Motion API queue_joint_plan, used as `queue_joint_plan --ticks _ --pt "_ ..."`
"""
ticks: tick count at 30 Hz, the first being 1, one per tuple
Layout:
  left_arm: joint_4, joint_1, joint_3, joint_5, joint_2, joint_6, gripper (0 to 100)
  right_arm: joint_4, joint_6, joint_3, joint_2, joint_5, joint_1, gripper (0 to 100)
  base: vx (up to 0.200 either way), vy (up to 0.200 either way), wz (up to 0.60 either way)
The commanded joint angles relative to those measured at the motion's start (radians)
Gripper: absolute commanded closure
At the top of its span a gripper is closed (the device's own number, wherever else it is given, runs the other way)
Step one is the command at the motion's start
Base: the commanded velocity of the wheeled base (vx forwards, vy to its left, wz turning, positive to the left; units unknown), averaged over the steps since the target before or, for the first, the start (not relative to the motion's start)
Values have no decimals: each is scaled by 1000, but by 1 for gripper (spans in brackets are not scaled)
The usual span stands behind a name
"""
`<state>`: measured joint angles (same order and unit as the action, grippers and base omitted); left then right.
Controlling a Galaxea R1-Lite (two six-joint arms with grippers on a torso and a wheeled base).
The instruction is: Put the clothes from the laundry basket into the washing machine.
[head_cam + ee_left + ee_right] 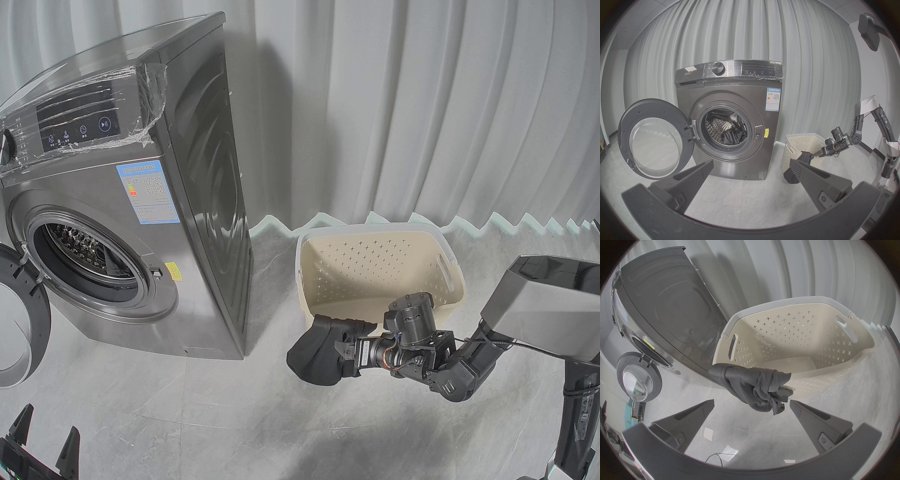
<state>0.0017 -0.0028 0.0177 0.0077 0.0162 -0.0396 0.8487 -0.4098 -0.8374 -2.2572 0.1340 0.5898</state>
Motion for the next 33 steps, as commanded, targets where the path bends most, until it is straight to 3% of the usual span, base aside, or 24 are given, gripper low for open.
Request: queue_joint_plan --ticks 1,13,33 --pt "0 0 -16 2 -16 0 0 -4 0 -45 -58 1 -2 0 0 0 0" --pt "0 1 -16 3 -16 0 0 -2 2 -80 -88 13 -7 0 0 0 0" --pt "0 1 -16 3 -16 0 0 -4 2 -224 -193 27 -47 0 0 0 0"
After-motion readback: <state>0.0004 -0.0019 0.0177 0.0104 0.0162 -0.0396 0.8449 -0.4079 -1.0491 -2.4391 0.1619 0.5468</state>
